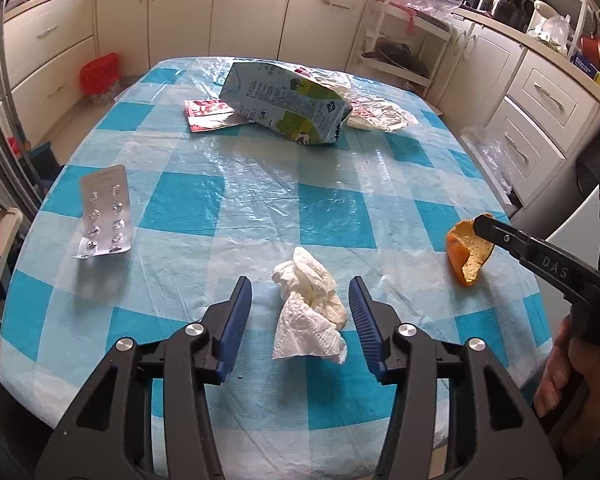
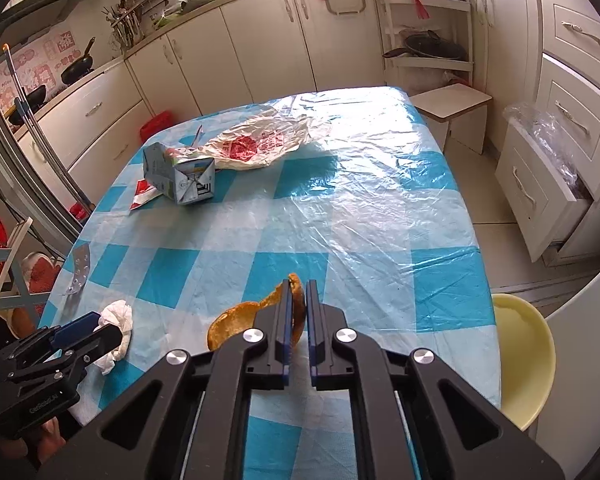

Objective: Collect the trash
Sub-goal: 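Grasp the white tissue with the left gripper while the right gripper grasps a peel, then carry tissue and peel to the yellow bin and open both grippers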

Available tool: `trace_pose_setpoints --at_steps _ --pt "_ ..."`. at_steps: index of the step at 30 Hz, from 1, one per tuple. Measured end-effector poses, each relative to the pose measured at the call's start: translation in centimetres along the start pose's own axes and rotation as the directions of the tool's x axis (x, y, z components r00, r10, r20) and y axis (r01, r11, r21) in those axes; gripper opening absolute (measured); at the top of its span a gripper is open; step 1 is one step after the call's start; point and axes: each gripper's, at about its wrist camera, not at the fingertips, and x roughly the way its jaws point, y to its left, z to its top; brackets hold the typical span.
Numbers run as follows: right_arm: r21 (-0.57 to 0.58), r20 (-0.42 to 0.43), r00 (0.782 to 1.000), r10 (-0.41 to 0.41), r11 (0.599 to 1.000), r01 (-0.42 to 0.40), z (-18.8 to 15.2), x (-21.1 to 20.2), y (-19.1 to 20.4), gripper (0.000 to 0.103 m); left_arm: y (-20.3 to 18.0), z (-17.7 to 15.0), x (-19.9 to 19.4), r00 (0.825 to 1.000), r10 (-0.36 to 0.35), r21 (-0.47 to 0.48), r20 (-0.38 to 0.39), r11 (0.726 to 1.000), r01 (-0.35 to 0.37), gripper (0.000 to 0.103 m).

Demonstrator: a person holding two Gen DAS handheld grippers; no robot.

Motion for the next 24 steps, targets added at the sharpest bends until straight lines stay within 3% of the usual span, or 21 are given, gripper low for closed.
trace_pose_setpoints --at_steps 2,9,12,14,16,19,24 --pt "0.005 0.002 1.000 0.000 1.000 0.000 -0.1 0.0 -0.3 0.024 0.1 -0.1 -0.2 1.000 0.014 -0.001 0.004 1.000 -0.014 0.054" --pt "0.027 0.004 1.000 0.013 1.000 -0.013 -0.3 -0.2 -1.1 0.024 -0.4 -0.2 0.0 1.000 0.030 0.011 0.001 0.999 -0.030 0.055" --pt "0.030 0.008 1.000 0.020 0.999 -0.020 -0.4 -0.3 -1.4 0.023 -0.8 -0.3 0.2 1.000 0.023 0.023 -0.009 0.999 -0.023 0.038" --pt "0.032 0.014 1.000 0.025 0.999 -0.025 -0.3 -0.4 -1.5 0.016 -1.0 -0.4 0.5 1.000 0.019 0.030 -0.020 0.999 -0.019 0.022" --pt "0.029 0.017 0.999 0.029 0.999 -0.030 -0.3 -0.5 -1.6 0.012 -1.4 -0.5 0.5 1.000 0.025 0.045 -0.019 0.999 -0.024 0.015" --pt "0.022 0.028 0.999 0.036 0.999 -0.037 -0.3 -0.8 -1.6 0.006 -1.9 -0.5 0.3 1.000 0.019 0.059 -0.013 0.998 -0.018 0.012" --pt "0.029 0.056 0.998 0.041 0.999 -0.043 -0.2 -1.6 -2.0 0.005 -2.9 0.0 -0.6 1.000 -0.004 0.073 0.008 0.997 0.003 0.011"
